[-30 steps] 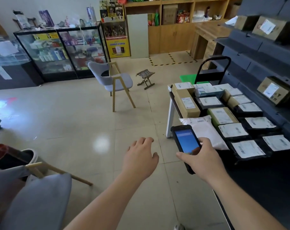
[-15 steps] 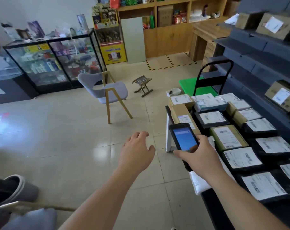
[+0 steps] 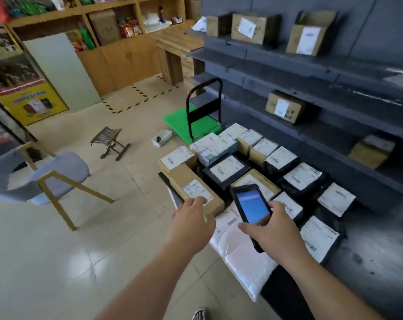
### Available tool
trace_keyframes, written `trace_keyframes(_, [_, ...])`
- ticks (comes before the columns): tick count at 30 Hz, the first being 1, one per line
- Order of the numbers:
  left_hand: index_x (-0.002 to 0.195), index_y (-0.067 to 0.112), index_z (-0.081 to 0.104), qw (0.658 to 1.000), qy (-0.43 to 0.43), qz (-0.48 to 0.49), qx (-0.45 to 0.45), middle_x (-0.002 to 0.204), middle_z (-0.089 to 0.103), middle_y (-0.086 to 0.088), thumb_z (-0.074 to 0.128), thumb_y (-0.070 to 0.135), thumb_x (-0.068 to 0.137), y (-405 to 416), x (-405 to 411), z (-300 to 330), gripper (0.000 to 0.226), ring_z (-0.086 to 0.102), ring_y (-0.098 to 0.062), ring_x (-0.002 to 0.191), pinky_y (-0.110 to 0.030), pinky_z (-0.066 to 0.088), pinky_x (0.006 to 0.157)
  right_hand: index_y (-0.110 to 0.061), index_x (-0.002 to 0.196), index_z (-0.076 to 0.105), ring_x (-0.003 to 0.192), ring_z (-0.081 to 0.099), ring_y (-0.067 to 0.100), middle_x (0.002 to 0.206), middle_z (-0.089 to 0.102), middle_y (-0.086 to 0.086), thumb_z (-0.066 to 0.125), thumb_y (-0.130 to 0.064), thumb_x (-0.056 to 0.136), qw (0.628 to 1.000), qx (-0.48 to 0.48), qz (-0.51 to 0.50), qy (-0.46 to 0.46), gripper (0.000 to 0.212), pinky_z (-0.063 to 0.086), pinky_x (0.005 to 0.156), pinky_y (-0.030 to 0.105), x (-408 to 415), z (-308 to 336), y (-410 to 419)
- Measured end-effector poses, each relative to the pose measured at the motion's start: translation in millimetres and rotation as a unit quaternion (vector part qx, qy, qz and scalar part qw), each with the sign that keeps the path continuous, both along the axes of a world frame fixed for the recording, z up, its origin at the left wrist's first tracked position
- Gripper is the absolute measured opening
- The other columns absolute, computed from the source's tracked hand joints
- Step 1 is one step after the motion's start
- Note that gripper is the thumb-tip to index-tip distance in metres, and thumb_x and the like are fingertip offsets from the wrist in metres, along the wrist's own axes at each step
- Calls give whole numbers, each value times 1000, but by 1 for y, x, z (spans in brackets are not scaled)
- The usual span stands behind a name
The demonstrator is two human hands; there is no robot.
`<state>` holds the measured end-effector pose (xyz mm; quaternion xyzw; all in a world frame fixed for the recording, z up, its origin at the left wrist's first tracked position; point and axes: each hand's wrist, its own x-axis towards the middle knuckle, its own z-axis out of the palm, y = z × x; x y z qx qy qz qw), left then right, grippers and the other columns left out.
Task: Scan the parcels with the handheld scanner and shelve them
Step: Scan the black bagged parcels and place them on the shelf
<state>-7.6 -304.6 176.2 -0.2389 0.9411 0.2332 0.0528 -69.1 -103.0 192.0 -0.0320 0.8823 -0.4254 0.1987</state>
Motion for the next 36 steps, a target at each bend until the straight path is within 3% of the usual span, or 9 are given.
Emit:
trace_keyframes(4, [153,33,41,996,-14,-87,9,155,45,7,50,42,100,9,-50,-11,55,45,-21,142,-41,44,111,-33,124,38,86,66,12,101,61,-2,91,-49,72,995,3,-100,-15,76,59,74,35,-4,-5,17])
trace_keyframes(7, [152,32,42,987,-28,-157,16,149,48,6,51,41,98,30,-76,-21,55,51,-22,134,-42,50,102,-33,121,37,83,63,9,98,61,-4,91,-49,74,985,28,-168,-20,73,51,67,28,3,-10,39])
trace_keyframes(13, [151,27,44,959,-55,-275,41,152,49,2,54,41,101,90,-103,-43,53,54,-22,130,-44,51,102,-27,115,49,82,64,12,97,64,-7,92,-49,68,944,55,-322,-40,67,54,70,36,27,-30,104])
trace_keyframes(19, [150,23,45,947,-96,-299,68,146,51,0,56,37,99,157,-126,-65,55,66,-22,108,-45,58,90,-24,130,45,84,66,15,99,63,-4,87,-52,70,917,50,-389,-77,78,58,69,37,33,-47,168])
trace_keyframes(23, [150,20,46,946,-130,-289,63,142,54,-2,57,37,98,192,-141,-83,56,62,-24,116,-38,53,90,-23,133,45,82,66,14,97,63,-5,86,-49,72,911,42,-400,-91,79,60,71,39,28,-57,204])
trace_keyframes(26, [147,18,50,949,-153,-267,71,133,61,-2,57,36,95,210,-151,-101,56,65,-25,110,-38,55,89,-24,131,45,85,66,14,101,62,-5,86,-50,72,910,39,-398,-106,77,58,70,37,23,-66,225])
trace_keyframes(32, [153,14,45,949,-194,-240,67,140,61,-5,57,33,99,228,-170,-135,59,59,-20,107,-32,45,81,-24,136,44,84,66,12,102,61,-6,86,-51,72,908,39,-394,-135,81,57,68,35,11,-87,242])
trace_keyframes(36, [148,10,48,943,-218,-243,65,133,64,-7,56,30,102,238,-193,-158,50,53,-18,96,-31,42,81,-23,140,43,87,65,13,103,61,-5,87,-51,72,903,37,-401,-150,86,59,73,37,4,-104,244])
